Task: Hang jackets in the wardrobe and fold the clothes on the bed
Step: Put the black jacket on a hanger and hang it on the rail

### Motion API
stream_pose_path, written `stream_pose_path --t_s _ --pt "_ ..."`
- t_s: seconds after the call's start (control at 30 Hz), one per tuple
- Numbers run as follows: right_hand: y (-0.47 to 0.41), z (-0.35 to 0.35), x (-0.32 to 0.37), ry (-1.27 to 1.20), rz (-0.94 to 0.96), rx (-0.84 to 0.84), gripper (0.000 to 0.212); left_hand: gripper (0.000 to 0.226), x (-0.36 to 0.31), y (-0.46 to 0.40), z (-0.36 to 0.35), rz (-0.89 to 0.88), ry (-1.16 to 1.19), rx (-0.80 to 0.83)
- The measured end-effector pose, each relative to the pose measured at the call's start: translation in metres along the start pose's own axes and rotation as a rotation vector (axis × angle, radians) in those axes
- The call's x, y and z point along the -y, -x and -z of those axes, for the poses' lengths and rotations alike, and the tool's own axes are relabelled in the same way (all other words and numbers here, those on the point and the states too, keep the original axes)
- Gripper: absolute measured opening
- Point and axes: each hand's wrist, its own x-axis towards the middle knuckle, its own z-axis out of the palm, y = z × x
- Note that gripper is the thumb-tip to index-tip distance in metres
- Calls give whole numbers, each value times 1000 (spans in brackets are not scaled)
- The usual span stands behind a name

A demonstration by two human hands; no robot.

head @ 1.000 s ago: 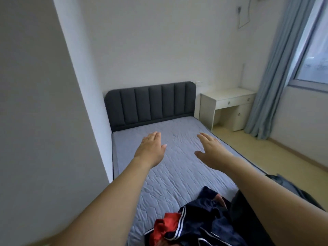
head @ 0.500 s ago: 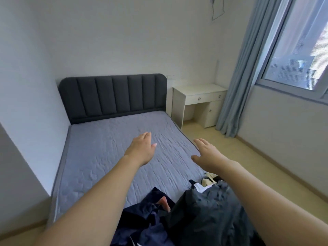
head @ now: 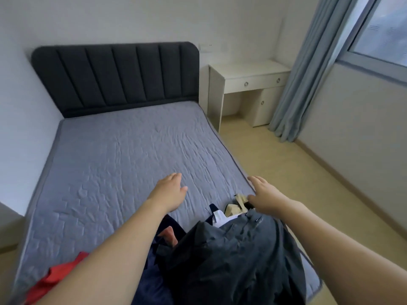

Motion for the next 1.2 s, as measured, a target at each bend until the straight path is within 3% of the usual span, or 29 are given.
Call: stream_pose_path --t_s 0.27,0.43,0.53,0.67,0.73,0.83,0.87,0.93,1.0,1.1,1.2 --pt "-131 -43 -163 -63 -62 234 62 52 -88 -79 -138 273 176 186" --pt "-202 -119 -246 -290 -246 257 45 50 -120 -131 -260 347 254 364" --pt "-243 -182 -289 -357 -357 305 47 64 -127 -170 -348 344 254 390" --pt "-284 -253 -332 -689 -630 217 81 78 -135 -193 -446 367 -18 445" --pt "-295 -271 -342 -825 -734 139 93 56 -143 -188 -467 341 -115 370" --pt "-304 -280 -345 -863 -777 157 112 27 -156 -170 -474 178 -5 341" --pt "-303 -282 -345 -849 -744 245 108 26 -161 -161 -472 109 53 379" --pt "-294 -280 -344 -738 -652 428 67 36 -171 -142 -464 29 145 493" --pt "-286 -274 -344 -534 -587 436 37 36 -177 -126 -455 55 251 625" --pt "-274 -261 -343 -478 -518 360 31 29 -181 -113 -448 129 325 746" --pt "-251 -239 -339 -772 -538 297 28 36 -181 -108 -437 260 384 800"
